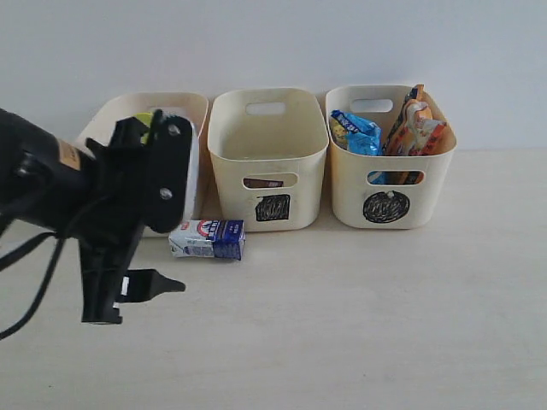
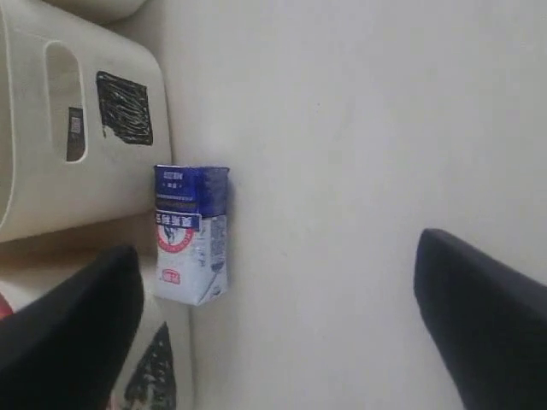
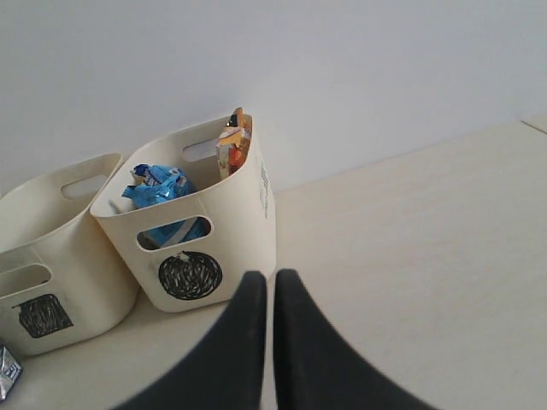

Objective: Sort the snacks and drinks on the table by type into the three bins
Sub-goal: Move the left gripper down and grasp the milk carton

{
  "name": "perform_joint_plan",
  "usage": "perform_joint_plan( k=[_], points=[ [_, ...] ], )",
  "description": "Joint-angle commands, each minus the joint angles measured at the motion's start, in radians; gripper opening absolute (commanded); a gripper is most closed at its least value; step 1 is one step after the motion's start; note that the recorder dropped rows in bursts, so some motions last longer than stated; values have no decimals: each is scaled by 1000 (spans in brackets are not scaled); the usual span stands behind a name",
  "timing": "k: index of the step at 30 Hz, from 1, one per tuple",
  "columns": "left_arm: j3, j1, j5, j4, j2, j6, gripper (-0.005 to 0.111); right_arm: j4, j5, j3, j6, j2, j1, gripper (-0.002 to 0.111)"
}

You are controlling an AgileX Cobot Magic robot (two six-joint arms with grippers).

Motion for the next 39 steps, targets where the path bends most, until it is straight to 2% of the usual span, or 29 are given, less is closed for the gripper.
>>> perform_joint_plan(
  k=[1,4,13,26,39],
  points=[
    [1,-16,-196,134,115,-37,79,0,-4,4,-5,-2,-1,0],
    [1,-16,-293,206,192,-56,78,0,-4,4,-5,-2,-1,0],
    [-21,-11,-419,308,382,-56,75,0,-4,4,-5,-2,-1,0],
    [-205,17,-412,308,536,-168,75,0,0,4,-5,-2,-1,0],
    [-235,111,-379,320,588,-172,75,0,0,4,-5,-2,-1,0]
  ],
)
